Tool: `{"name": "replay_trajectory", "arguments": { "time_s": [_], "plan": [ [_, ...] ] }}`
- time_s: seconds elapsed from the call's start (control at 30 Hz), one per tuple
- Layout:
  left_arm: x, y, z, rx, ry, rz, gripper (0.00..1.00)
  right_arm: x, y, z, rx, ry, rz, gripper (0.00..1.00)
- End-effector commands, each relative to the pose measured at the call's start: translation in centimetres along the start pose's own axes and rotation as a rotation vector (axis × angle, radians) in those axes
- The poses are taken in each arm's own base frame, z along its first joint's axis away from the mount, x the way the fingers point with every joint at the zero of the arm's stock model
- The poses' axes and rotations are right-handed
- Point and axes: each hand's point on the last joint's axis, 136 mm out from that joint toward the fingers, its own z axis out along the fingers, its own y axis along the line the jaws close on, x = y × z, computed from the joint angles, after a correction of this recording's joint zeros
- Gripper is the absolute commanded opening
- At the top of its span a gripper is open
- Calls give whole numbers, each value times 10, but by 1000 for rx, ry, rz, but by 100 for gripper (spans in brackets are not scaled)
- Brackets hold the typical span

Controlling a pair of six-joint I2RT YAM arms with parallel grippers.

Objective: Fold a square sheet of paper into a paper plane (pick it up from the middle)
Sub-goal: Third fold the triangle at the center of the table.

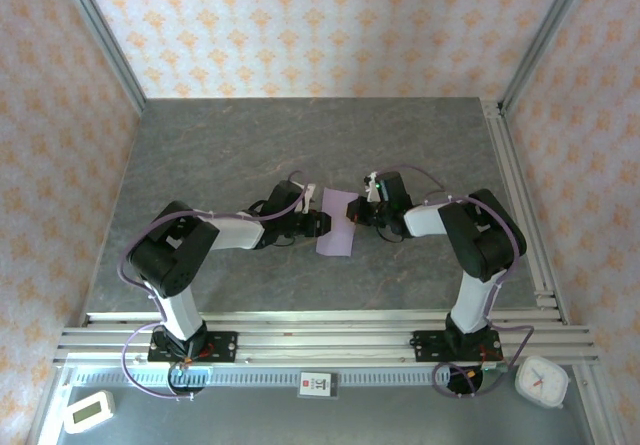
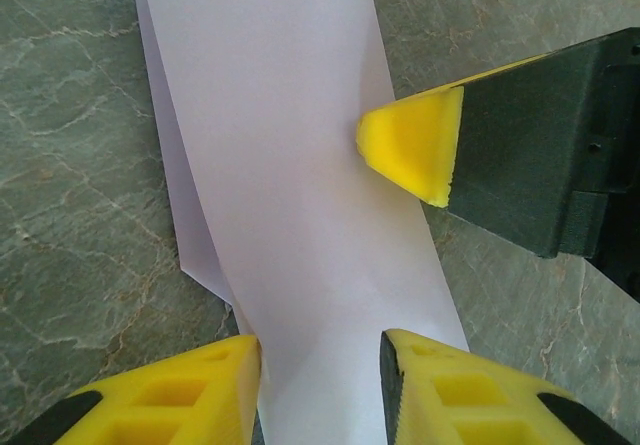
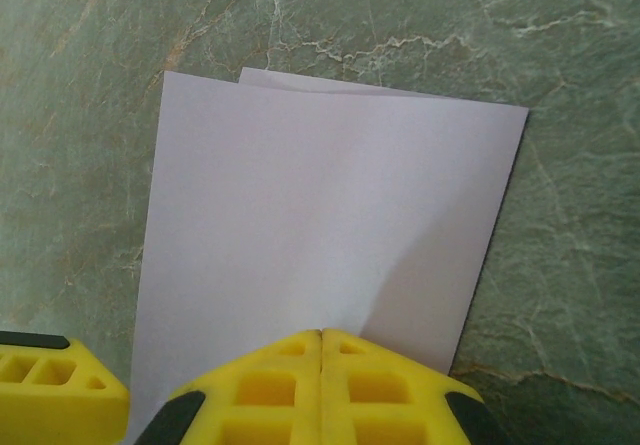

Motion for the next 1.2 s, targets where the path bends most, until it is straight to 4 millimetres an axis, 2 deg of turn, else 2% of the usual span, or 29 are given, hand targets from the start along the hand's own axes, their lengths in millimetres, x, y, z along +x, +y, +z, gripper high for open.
{"name": "replay_trajectory", "arguments": {
  "time_s": [0.0, 0.13, 0.3, 0.4, 0.67, 0.87, 1.0, 1.17],
  "plan": [
    [4, 16, 2, -77, 1, 5, 40, 50, -48, 16, 151, 141, 45, 0],
    [11, 31, 1, -143, 12, 2, 40, 49, -48, 16, 150, 139, 45, 0],
    [13, 33, 3, -151, 19, 6, 40, 48, -46, 16, 147, 138, 45, 0],
    [15, 29, 6, -128, 26, 6, 40, 48, -47, 16, 151, 138, 44, 0],
    [3, 6, 6, -28, -14, 27, 40, 49, -48, 17, 150, 141, 46, 0],
    [3, 0, 7, 6, -17, 34, 39, 49, -48, 18, 150, 144, 46, 0],
    [4, 4, 7, -13, -16, 34, 38, 49, -48, 18, 149, 145, 46, 0],
    [10, 23, 6, -104, -13, 36, 37, 48, -47, 18, 150, 143, 42, 0]
  ]
}}
